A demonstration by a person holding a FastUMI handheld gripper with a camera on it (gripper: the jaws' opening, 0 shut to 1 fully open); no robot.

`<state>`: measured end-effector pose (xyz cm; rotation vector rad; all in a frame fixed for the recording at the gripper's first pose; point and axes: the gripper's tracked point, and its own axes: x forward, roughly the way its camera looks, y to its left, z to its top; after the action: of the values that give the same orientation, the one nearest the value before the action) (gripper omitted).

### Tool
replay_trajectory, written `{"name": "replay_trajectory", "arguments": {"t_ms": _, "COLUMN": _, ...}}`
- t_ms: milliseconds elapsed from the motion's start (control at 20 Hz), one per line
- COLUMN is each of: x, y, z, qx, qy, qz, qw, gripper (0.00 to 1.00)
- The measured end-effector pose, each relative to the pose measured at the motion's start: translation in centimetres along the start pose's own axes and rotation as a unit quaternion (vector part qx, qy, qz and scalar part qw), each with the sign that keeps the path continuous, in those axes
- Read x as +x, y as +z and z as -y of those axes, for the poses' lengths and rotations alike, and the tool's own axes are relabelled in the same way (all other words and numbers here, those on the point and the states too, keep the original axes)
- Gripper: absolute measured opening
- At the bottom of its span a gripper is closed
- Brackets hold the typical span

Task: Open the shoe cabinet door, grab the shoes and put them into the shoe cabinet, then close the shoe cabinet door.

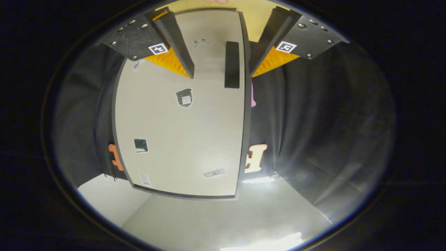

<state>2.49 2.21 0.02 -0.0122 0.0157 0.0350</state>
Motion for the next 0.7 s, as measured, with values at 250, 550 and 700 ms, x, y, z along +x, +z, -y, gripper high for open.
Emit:
{"name": "replay_trajectory", "arguments": {"t_ms": 250, "x": 1.5, "y": -0.6, "z": 0.4, "qx": 0.002, "qy": -0.006, "qz": -0.002, "qw": 1.0, "gripper": 0.96}}
{"name": "replay_trajectory", "arguments": {"t_ms": 550, "x": 3.3, "y": -2.1, "z": -0.1, "qx": 0.0, "qy": -0.008, "qz": -0.014, "qw": 1.0, "gripper": 0.96}}
{"name": "replay_trajectory", "arguments": {"t_ms": 700, "x": 4.4, "y": -3.1, "z": -0.3, "qx": -0.001, "qy": -0.011, "qz": -0.023, "qw": 1.0, "gripper": 0.96}}
